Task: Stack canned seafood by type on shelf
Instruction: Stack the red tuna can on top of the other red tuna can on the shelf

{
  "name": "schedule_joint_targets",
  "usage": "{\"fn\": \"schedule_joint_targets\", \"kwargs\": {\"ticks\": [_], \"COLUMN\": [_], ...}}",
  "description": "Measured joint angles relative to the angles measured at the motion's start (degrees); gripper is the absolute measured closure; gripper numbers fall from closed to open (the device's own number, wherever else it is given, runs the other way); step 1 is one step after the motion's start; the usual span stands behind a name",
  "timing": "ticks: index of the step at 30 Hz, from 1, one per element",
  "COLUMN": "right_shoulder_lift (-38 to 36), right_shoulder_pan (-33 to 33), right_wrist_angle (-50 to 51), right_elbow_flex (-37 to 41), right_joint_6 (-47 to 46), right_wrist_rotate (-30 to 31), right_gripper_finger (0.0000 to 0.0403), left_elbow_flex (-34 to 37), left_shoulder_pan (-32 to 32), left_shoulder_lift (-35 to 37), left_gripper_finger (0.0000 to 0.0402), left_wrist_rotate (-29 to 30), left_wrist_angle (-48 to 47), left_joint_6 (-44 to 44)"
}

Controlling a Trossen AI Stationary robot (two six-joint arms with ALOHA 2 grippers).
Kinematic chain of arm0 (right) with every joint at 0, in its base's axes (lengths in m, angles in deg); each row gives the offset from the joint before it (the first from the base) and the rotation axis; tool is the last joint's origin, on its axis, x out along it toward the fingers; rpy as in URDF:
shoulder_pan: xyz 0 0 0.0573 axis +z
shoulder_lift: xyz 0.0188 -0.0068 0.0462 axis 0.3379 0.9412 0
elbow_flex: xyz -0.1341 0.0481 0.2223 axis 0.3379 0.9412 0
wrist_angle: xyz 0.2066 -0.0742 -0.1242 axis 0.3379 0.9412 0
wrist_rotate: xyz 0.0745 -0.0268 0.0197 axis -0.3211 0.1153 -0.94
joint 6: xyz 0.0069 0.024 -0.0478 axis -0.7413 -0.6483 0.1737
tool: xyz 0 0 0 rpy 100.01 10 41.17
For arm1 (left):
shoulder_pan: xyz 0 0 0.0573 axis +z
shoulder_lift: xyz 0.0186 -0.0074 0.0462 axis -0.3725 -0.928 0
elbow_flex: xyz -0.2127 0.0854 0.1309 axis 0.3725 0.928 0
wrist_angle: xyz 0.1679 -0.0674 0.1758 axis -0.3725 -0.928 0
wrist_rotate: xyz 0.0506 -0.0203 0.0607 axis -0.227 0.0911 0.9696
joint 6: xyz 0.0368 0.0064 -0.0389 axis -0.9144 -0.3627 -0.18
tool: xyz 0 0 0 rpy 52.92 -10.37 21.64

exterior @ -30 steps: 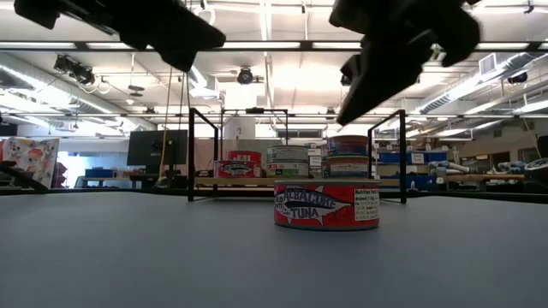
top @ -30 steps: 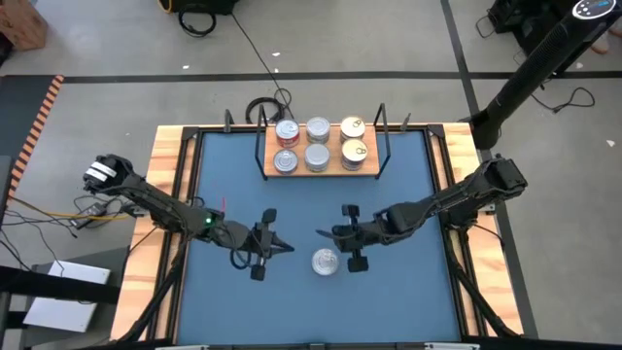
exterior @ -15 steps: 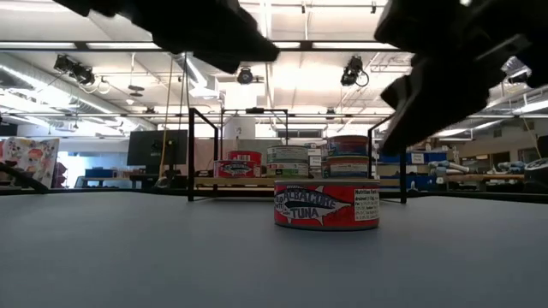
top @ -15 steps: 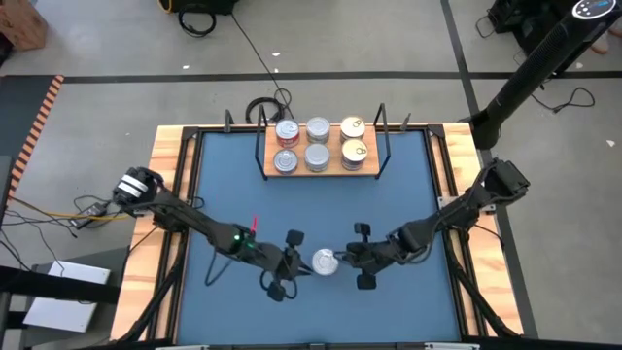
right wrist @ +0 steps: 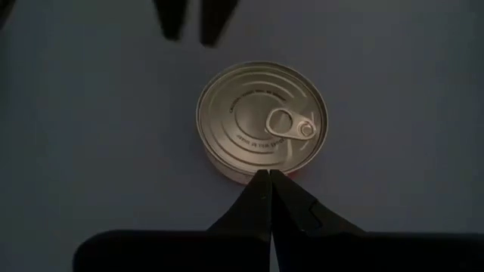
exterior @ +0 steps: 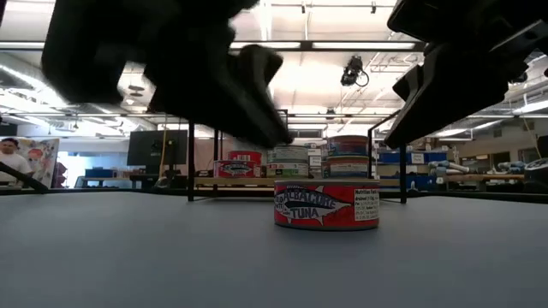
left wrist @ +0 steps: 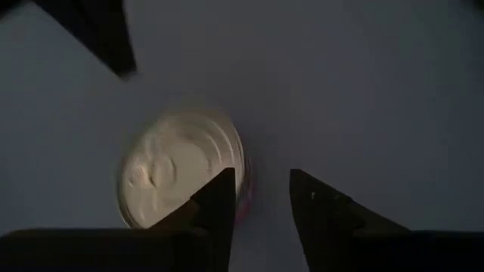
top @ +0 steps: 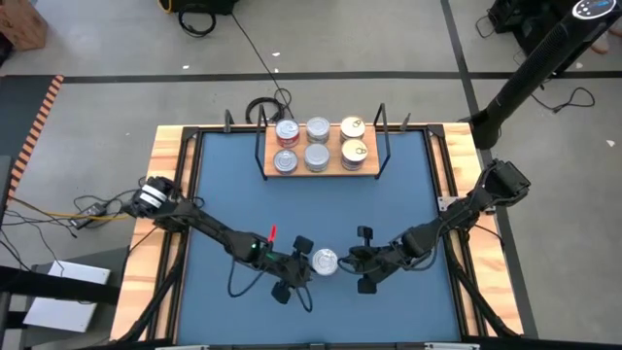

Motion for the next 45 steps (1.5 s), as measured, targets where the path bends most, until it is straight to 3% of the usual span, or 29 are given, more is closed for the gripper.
{"fn": "schedule_joint_targets", "kwargs": {"ticks": [4, 9, 17, 35, 39, 45], "right_shoulder_lift": [0.0, 0.0, 0.0, 0.0, 0.0, 0.0], "right_shoulder_pan": [0.0, 0.0, 0.0, 0.0, 0.0, 0.0], "right_wrist_angle": [-0.6, -0.9, -1.0, -1.2, -1.2, -1.2], "right_elbow_flex": [0.0, 0.0, 0.0, 0.0, 0.0, 0.0], "right_joint_6": [0.1, 0.2, 0.2, 0.7, 0.7, 0.9], "right_wrist_rotate": [0.0, 0.0, 0.0, 0.0, 0.0, 0.0], "right_gripper_finger": [0.0395, 0.0395, 0.0395, 0.0395, 0.0395, 0.0394], "left_elbow_flex": [-0.4, -0.4, -0.4, -0.2, -0.2, -0.2], "left_shoulder_pan": [0.4, 1.1, 1.4, 2.1, 2.0, 1.7], "left_shoulder_lift": [-2.0, -2.6, -2.6, -5.2, -5.2, -5.3], "left_gripper_finger": [0.027, 0.027, 0.027, 0.0271, 0.0287, 0.0348], "left_wrist_rotate": [1.2, 6.7, 2.7, 3.6, 5.4, 6.1], "left_wrist_angle": [-1.3, -0.5, -1.7, 0.9, 1.0, 1.3], "left_joint_6": [-3.2, -3.5, -3.6, -9.4, -11.1, -13.4]}}
